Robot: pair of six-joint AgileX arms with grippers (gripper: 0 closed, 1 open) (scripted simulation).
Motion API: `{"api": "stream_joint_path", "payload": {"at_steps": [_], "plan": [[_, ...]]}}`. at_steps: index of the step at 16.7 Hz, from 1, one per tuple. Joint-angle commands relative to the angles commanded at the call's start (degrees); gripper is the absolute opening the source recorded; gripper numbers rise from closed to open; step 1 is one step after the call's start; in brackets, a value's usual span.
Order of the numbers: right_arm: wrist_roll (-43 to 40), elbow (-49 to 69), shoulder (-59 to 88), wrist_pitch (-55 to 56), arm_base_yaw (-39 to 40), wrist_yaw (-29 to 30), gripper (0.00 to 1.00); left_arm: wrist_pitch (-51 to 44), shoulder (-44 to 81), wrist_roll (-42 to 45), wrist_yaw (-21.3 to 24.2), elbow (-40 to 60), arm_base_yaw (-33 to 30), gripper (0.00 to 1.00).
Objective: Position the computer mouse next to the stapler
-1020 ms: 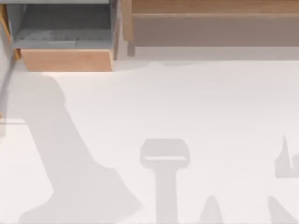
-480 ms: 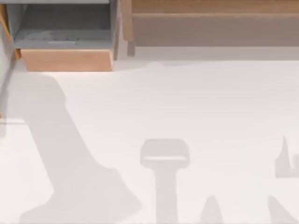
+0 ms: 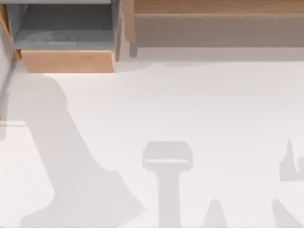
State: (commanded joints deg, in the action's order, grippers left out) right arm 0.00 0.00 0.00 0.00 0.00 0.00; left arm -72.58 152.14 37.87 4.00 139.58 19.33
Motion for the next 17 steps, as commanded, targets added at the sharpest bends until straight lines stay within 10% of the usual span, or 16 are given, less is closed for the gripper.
{"api": "stream_joint_path", "payload": {"at_steps": [8, 17], "plan": [[0.0, 0.0, 0.0, 0.0, 0.0, 0.0, 1.0, -0.2, -3.24, -0.28, 0.17, -1.1, 0.52, 0.0], [0.0, 0.0, 0.0, 0.0, 0.0, 0.0, 1.0, 1.5, -35.53, -7.13, 2.16, -20.09, -0.6, 0.0]]}}
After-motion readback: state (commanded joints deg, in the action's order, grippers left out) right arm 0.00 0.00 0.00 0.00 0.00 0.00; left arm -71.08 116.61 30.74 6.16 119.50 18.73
